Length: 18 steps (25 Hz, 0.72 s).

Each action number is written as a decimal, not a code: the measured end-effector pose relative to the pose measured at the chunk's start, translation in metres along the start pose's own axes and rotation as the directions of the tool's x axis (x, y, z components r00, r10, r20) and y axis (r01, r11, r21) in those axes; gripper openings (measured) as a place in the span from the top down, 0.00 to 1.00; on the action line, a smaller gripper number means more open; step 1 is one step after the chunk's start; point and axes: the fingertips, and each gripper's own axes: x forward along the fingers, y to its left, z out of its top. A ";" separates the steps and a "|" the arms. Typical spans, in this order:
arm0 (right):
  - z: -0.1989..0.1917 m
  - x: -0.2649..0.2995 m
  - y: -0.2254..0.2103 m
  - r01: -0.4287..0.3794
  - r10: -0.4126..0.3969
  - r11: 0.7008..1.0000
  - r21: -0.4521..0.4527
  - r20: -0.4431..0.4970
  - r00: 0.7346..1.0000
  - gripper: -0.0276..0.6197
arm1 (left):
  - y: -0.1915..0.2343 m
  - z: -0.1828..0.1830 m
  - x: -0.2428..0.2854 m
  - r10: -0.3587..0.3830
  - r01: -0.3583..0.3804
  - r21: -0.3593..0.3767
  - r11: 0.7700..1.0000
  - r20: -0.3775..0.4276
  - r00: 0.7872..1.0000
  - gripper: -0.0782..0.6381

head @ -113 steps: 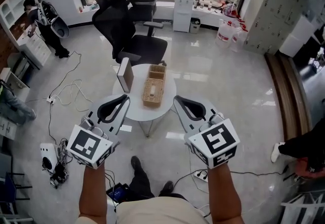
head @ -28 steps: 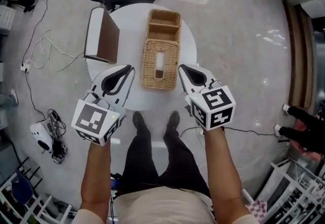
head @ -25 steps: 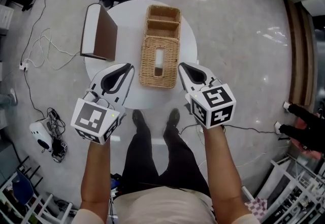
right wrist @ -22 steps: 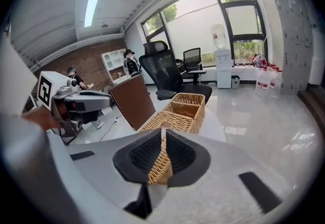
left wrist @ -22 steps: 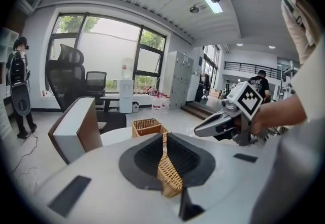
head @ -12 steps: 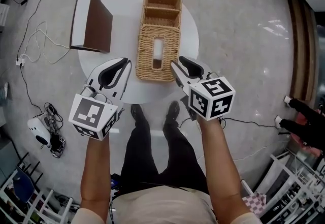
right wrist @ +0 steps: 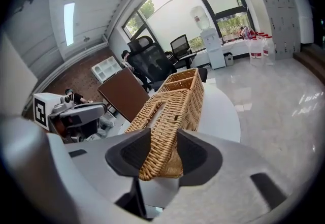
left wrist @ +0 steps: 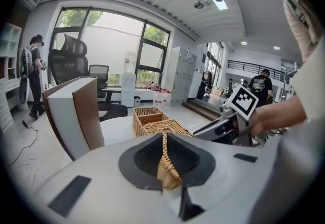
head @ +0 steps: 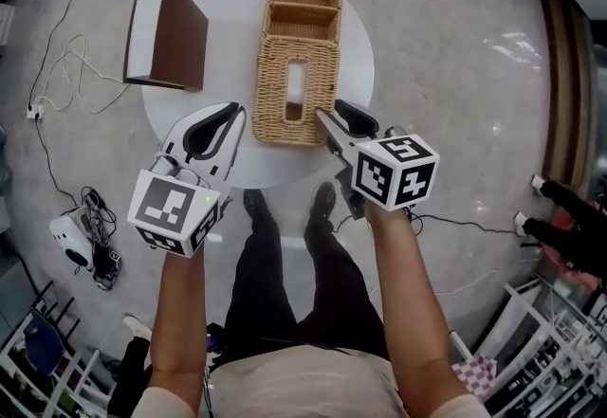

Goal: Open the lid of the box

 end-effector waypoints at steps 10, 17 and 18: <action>0.013 -0.010 0.009 -0.014 0.013 1.000 0.027 0.024 1.000 0.77 | -0.002 0.007 0.000 -0.012 0.012 0.004 1.000 0.005 1.000 0.86; 0.027 -0.021 0.022 -0.037 0.036 0.999 0.019 0.048 0.998 0.80 | -0.010 0.016 -0.003 -0.034 0.033 0.023 0.999 0.019 0.999 0.86; 0.030 -0.023 0.024 -0.041 0.041 0.999 0.016 0.052 0.998 0.81 | -0.012 0.017 -0.004 -0.040 0.040 0.032 0.999 0.022 0.999 0.85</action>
